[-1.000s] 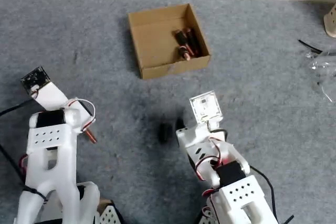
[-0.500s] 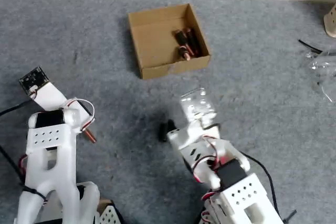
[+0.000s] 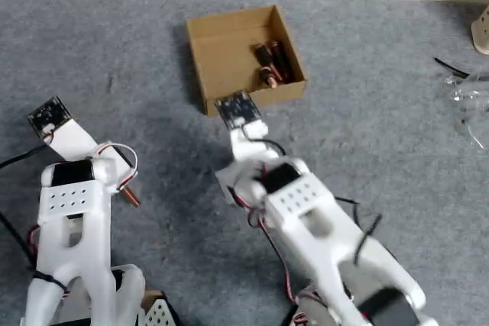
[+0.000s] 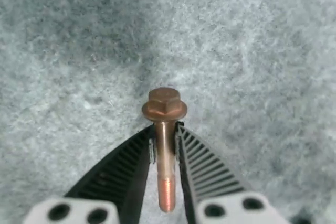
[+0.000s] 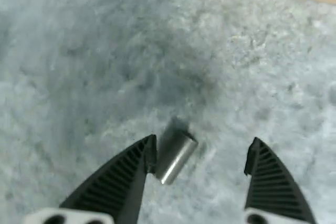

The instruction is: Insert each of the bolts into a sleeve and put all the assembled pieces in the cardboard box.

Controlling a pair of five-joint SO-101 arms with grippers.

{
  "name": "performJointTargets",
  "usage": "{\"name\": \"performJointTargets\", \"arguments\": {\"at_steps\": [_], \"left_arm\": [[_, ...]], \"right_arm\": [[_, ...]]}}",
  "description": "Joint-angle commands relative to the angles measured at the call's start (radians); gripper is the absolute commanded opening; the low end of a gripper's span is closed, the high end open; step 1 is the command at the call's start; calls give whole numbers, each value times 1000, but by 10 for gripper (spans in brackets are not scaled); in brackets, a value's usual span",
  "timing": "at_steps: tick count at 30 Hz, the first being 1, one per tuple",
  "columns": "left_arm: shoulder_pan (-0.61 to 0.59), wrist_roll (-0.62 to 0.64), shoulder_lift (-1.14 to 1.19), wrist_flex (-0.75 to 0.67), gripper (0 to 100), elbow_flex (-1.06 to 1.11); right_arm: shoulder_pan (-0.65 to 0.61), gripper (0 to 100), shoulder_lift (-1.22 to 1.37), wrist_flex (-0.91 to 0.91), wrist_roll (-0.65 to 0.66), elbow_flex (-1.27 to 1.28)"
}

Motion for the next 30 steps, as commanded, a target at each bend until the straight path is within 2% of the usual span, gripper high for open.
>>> {"name": "performJointTargets", "arguments": {"at_steps": [1,14,19,26,30], "left_arm": [[-21,6,-21,-37,5,5],[-44,6,-21,-60,5,10],[-44,6,-21,-60,5,10],[-44,6,-21,-60,5,10],[-44,6,-21,-58,5,10]], "right_arm": [[-13,259,82,8,-100,-114],[-134,259,295,4,-209,-137],[-125,259,346,2,-209,-139],[-51,259,351,-38,-210,-130],[-21,259,351,-38,-281,-130]]}}
